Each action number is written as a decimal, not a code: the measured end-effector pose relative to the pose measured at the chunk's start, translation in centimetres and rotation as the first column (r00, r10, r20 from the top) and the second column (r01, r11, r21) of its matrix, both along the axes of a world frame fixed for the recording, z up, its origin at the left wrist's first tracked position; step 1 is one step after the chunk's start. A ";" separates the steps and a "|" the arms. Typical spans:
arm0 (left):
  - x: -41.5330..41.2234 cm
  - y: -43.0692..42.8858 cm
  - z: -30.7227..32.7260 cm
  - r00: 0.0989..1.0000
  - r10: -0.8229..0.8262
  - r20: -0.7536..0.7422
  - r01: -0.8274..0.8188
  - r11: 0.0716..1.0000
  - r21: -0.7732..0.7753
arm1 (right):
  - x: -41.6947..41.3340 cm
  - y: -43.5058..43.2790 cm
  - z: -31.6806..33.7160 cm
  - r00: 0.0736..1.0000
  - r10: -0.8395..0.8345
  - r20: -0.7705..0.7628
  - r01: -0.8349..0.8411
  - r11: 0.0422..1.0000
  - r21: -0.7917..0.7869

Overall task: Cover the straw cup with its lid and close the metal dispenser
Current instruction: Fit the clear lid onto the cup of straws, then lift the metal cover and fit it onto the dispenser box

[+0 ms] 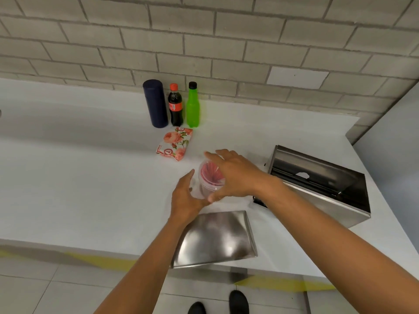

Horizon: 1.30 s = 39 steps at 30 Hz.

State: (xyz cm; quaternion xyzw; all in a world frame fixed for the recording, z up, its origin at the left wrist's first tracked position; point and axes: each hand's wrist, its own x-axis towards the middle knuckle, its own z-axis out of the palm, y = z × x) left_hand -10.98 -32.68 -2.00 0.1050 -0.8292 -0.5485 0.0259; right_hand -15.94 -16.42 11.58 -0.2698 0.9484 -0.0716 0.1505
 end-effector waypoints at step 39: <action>16.8 0.5 1.3 0.716 0.497 0.490 -0.692 0.597 0.406 | 13.5 7.3 -11.4 0.965 -0.205 0.166 0.222 0.970 -0.094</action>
